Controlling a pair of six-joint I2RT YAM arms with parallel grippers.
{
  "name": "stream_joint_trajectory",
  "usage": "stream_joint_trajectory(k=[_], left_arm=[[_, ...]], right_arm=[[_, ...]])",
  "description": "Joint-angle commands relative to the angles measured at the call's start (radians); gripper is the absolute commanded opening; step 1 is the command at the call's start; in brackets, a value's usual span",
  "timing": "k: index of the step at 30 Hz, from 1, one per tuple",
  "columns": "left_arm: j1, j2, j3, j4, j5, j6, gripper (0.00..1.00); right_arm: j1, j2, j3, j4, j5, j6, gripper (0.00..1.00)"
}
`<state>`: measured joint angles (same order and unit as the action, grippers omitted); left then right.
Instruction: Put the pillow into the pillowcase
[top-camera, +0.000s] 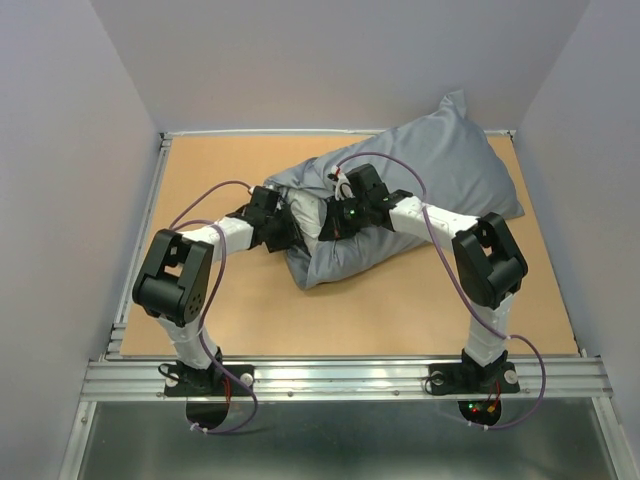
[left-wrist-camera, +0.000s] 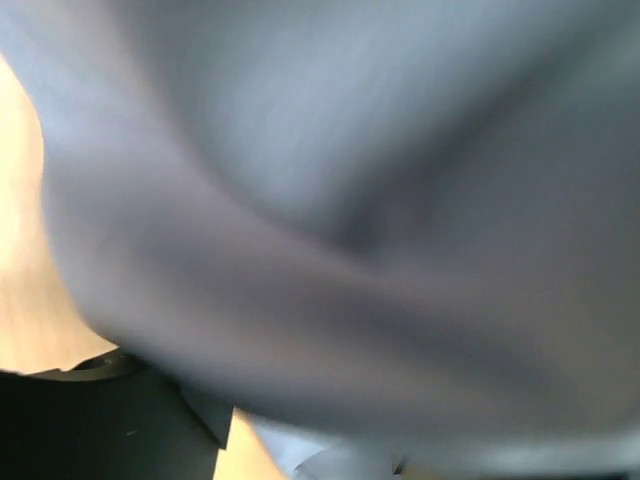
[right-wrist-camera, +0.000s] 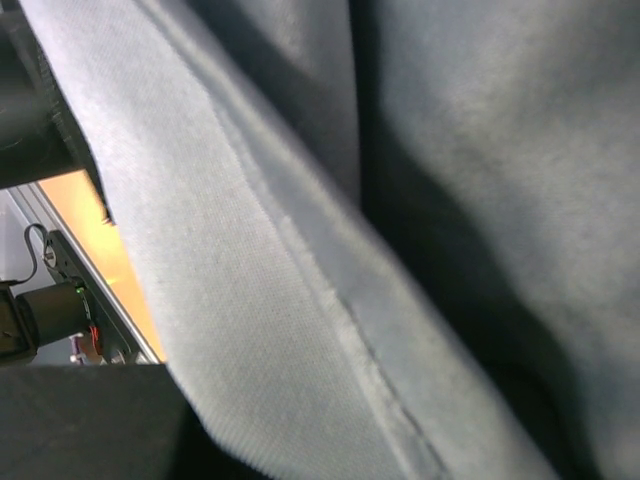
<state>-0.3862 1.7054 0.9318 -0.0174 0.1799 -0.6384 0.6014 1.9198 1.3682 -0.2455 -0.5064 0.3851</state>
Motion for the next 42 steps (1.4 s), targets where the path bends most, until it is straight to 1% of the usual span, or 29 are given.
stream_joint_trajectory(k=[1,2,4,5,6,9,10,12,13,15,16,17,18,19,20,21,22,23,26,28,31,32,33,34,36,37,39,41,42], left_arm=[[-0.008,0.055,0.048,-0.012,-0.034,0.009,0.55],[-0.008,0.06,0.056,-0.021,-0.036,0.016,0.5],[-0.008,0.069,0.081,-0.065,-0.027,0.052,0.15],[-0.008,0.068,0.081,-0.084,-0.022,0.074,0.15],[-0.006,0.065,0.093,-0.108,-0.016,0.097,0.0],[-0.005,0.013,0.11,-0.217,0.012,0.227,0.0],[-0.003,-0.033,0.105,-0.24,0.03,0.302,0.0],[-0.003,-0.076,0.105,-0.306,0.082,0.382,0.0],[0.0,-0.126,0.099,-0.328,0.136,0.452,0.0],[0.0,-0.199,0.084,-0.361,0.164,0.54,0.0],[0.0,-0.199,0.078,-0.362,0.193,0.58,0.0],[-0.002,-0.24,0.068,-0.384,0.275,0.632,0.0],[-0.006,-0.257,0.062,-0.403,0.298,0.742,0.0],[-0.006,-0.295,0.053,-0.421,0.331,0.776,0.0],[-0.009,-0.308,0.047,-0.42,0.433,0.845,0.0],[-0.016,-0.319,0.056,-0.456,0.472,0.882,0.0],[-0.014,-0.323,0.058,-0.455,0.512,0.891,0.0],[-0.016,-0.323,0.065,-0.461,0.62,0.907,0.0],[-0.016,-0.334,0.079,-0.472,0.78,0.956,0.0],[-0.016,-0.36,0.078,-0.405,0.788,0.892,0.0],[-0.01,-0.366,0.064,-0.379,0.731,0.888,0.0],[-0.006,-0.366,0.055,-0.362,0.687,0.875,0.0],[0.009,-0.366,0.033,-0.339,0.676,0.861,0.0],[0.016,-0.359,0.024,-0.299,0.672,0.853,0.0],[0.035,-0.354,-0.002,-0.241,0.653,0.787,0.0],[0.036,-0.345,-0.008,-0.189,0.659,0.766,0.0],[0.036,-0.345,-0.03,-0.127,0.674,0.685,0.0],[0.036,-0.349,-0.044,-0.037,0.682,0.642,0.0],[0.036,-0.349,-0.057,-0.009,0.693,0.576,0.0]], right_arm=[[-0.006,-0.016,0.037,0.006,-0.004,0.017,0.01],[-0.008,-0.019,0.035,0.006,-0.004,0.018,0.01],[-0.011,-0.024,0.031,0.006,-0.001,0.02,0.01],[-0.012,-0.024,0.032,0.006,0.002,0.021,0.01],[-0.015,-0.024,0.034,0.008,0.003,0.021,0.01],[-0.029,-0.016,0.043,0.008,0.02,0.023,0.0],[-0.034,-0.012,0.048,0.008,0.023,0.026,0.01],[-0.049,0.008,0.06,0.011,0.031,0.034,0.01],[-0.057,0.019,0.065,0.012,0.035,0.037,0.01],[-0.068,0.048,0.078,0.02,0.048,0.049,0.0],[-0.068,0.059,0.083,0.023,0.052,0.058,0.01],[-0.072,0.068,0.088,0.028,0.058,0.066,0.01],[-0.077,0.09,0.095,0.037,0.068,0.077,0.01],[-0.08,0.099,0.1,0.043,0.069,0.102,0.01],[-0.083,0.111,0.104,0.057,0.074,0.119,0.01],[-0.083,0.126,0.101,0.067,0.081,0.156,0.01],[-0.081,0.134,0.098,0.083,0.083,0.181,0.01],[-0.081,0.14,0.091,0.116,0.085,0.208,0.01],[-0.083,0.186,0.071,0.155,0.126,0.31,0.01],[-0.083,0.214,0.069,0.161,0.152,0.319,0.01],[-0.1,0.196,0.065,0.161,0.045,0.273,0.01],[-0.109,0.141,0.068,0.143,0.008,0.258,0.06],[-0.111,0.112,0.075,0.118,-0.036,0.235,0.35],[-0.111,0.075,0.09,0.08,-0.04,0.168,0.47],[-0.111,-0.019,0.13,-0.047,-0.017,0.108,0.62],[-0.111,-0.047,0.147,-0.099,0.017,0.044,0.62],[-0.107,-0.123,0.175,-0.24,0.098,-0.001,0.6],[-0.092,-0.181,0.158,-0.308,0.135,-0.049,0.6],[-0.086,-0.241,0.113,-0.345,0.135,-0.072,0.6]])
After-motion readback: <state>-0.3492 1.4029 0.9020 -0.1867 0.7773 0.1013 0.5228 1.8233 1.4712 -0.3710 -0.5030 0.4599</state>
